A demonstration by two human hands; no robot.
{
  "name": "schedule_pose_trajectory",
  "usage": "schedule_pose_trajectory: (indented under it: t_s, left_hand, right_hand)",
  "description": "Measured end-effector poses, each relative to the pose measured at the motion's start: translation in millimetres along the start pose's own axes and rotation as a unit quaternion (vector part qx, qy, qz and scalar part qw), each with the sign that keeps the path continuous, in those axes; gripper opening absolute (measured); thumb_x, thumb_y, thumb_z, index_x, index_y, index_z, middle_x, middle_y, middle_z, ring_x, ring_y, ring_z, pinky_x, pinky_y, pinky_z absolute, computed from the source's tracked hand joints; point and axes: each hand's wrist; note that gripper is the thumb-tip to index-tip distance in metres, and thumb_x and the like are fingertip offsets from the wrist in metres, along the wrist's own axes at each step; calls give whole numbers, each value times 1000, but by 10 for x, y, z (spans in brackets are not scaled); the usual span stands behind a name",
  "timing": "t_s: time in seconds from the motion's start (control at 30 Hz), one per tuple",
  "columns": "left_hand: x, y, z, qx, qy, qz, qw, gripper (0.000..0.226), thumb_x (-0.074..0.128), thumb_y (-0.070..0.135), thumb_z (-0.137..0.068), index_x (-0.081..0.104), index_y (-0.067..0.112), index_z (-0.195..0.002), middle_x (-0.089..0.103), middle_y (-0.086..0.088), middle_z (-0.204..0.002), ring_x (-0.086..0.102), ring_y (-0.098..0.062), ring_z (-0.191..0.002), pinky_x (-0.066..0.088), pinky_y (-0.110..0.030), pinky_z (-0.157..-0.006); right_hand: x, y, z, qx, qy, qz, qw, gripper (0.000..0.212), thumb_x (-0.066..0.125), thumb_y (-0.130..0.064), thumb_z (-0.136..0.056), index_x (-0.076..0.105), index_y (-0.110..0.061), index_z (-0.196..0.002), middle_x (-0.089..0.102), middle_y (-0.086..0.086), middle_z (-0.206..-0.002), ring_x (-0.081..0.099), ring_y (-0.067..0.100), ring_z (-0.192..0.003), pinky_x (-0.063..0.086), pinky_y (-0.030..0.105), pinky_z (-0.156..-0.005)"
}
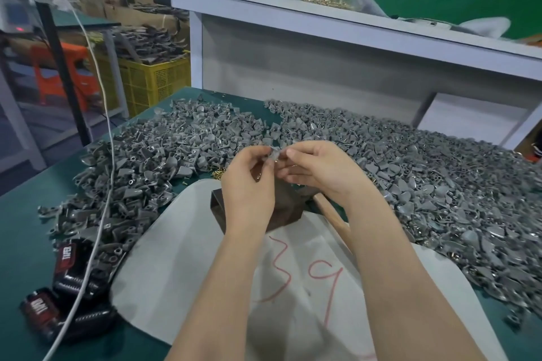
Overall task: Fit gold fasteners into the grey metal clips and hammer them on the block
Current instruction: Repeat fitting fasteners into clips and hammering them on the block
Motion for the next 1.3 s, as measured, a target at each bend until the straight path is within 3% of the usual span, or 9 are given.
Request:
schedule_pose_trajectory:
  t_s: [0.07,0.13,0.33,0.57,0.8,1.0,1.1,1.23,1.3]
  left_hand:
    - [-6,-28,-2,-8,4,-42,999,19,58,1,-89,64,18,-95,56,4,-104,61,-8,-91,46,-16,-87]
    - [-7,-61,10,-15,-10,-109,994,18,58,2,-89,65,17,-96,48,3,-109,61,-14,-93,45,-20,-87]
    - [7,-121,75,7,-82,-295,952,21,52,6,-89,60,15,-107,55,-4,-109,57,-27,-95,44,-38,-82]
    - [11,-98,81,14,-86,-404,911,26,52,19,-88,57,30,-112,59,7,-115,47,-19,-113,25,-35,-88]
    - [-14,-117,81,-23,-52,-441,896,18,56,34,-84,62,29,-100,52,2,-114,40,-24,-113,20,-36,-84]
    - [-1,-123,77,-28,-61,-451,890,16,55,34,-85,64,27,-97,53,2,-111,41,-25,-112,23,-37,-85]
    - [-4,-126,80,-22,-61,-447,892,15,54,30,-87,64,28,-98,53,2,-111,41,-24,-112,24,-37,-85]
    - [-3,-122,82,-21,-61,-441,895,15,53,27,-88,64,29,-98,54,3,-111,41,-24,-113,24,-36,-85]
    - [-9,-112,76,-25,-61,-440,896,14,54,29,-87,64,29,-98,54,4,-111,41,-24,-113,22,-35,-83]
  right_hand:
    - [-33,88,-150,-2,97,222,970,15,57,-13,-93,70,-11,-99,70,-3,-86,67,9,-76,54,21,-67]
    - [-22,209,-296,9,125,414,902,14,60,-14,-90,73,-16,-97,70,-4,-95,65,14,-87,52,29,-80]
    - [59,425,-570,115,61,557,820,27,55,-14,-89,65,-18,-113,63,6,-117,57,28,-109,42,42,-99]
    - [40,397,-669,129,6,547,827,26,54,-5,-88,66,-14,-110,61,11,-117,57,32,-108,46,43,-97]
    - [14,442,-661,117,-4,550,827,24,50,-5,-89,65,-4,-108,63,13,-112,59,30,-102,51,38,-91]
    - [-14,430,-617,76,-26,528,845,21,52,-3,-88,69,-14,-93,64,4,-97,58,22,-90,48,28,-77]
    - [-19,452,-614,69,-11,526,848,19,51,-7,-88,69,-5,-94,68,11,-99,61,27,-91,51,31,-78]
    - [-56,445,-566,28,56,447,892,21,55,-13,-92,67,4,-92,68,19,-93,63,34,-89,43,26,-59]
    - [-83,395,-519,-4,97,372,923,9,59,-14,-90,63,-9,-83,64,3,-82,60,26,-83,40,24,-58]
Point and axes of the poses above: each hand's wrist, its own z-axis away from the middle knuckle, its own x-axis out of the palm, y = z × x
